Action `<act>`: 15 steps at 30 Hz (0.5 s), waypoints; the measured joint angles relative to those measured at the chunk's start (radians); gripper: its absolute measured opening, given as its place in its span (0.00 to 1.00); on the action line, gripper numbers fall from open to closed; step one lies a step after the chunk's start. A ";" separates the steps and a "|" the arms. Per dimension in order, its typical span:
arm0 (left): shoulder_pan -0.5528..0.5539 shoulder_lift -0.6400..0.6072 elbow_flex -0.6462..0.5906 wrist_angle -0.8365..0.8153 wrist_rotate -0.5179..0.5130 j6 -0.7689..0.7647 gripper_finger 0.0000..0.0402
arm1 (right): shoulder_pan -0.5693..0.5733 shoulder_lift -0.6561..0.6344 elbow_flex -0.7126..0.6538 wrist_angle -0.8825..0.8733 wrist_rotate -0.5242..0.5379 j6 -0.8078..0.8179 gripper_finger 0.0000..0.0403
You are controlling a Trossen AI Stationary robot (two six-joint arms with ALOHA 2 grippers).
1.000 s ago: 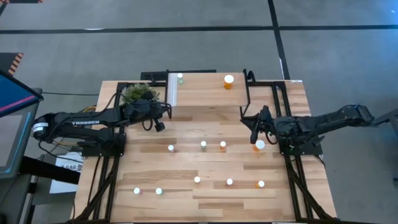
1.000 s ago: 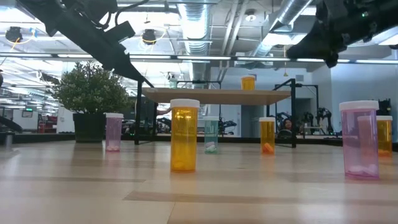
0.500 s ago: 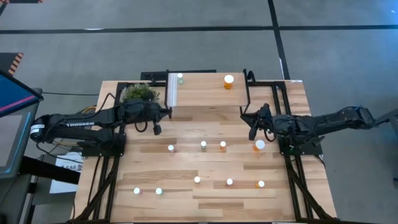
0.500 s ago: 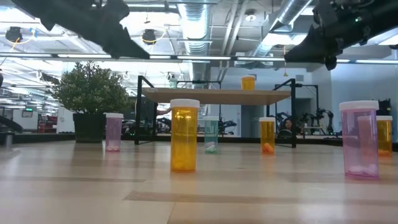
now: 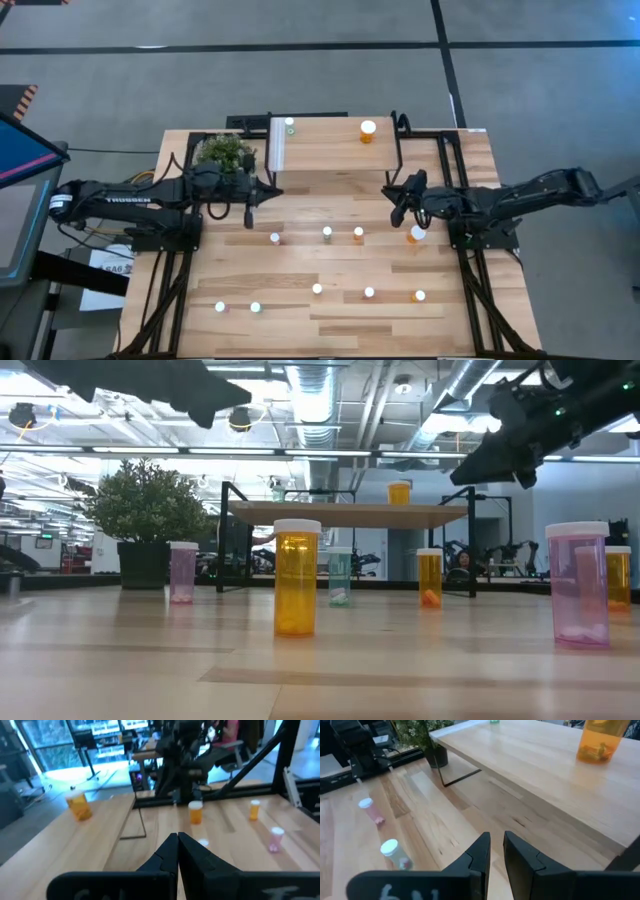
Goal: Pick and place medicine bottles onto shelf by color
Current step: Put the top pink small pill bottle on the shelf
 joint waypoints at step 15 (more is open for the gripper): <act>-0.008 0.160 0.008 0.257 0.096 0.000 0.00 | 0.000 0.073 0.002 0.094 -0.002 -0.019 0.19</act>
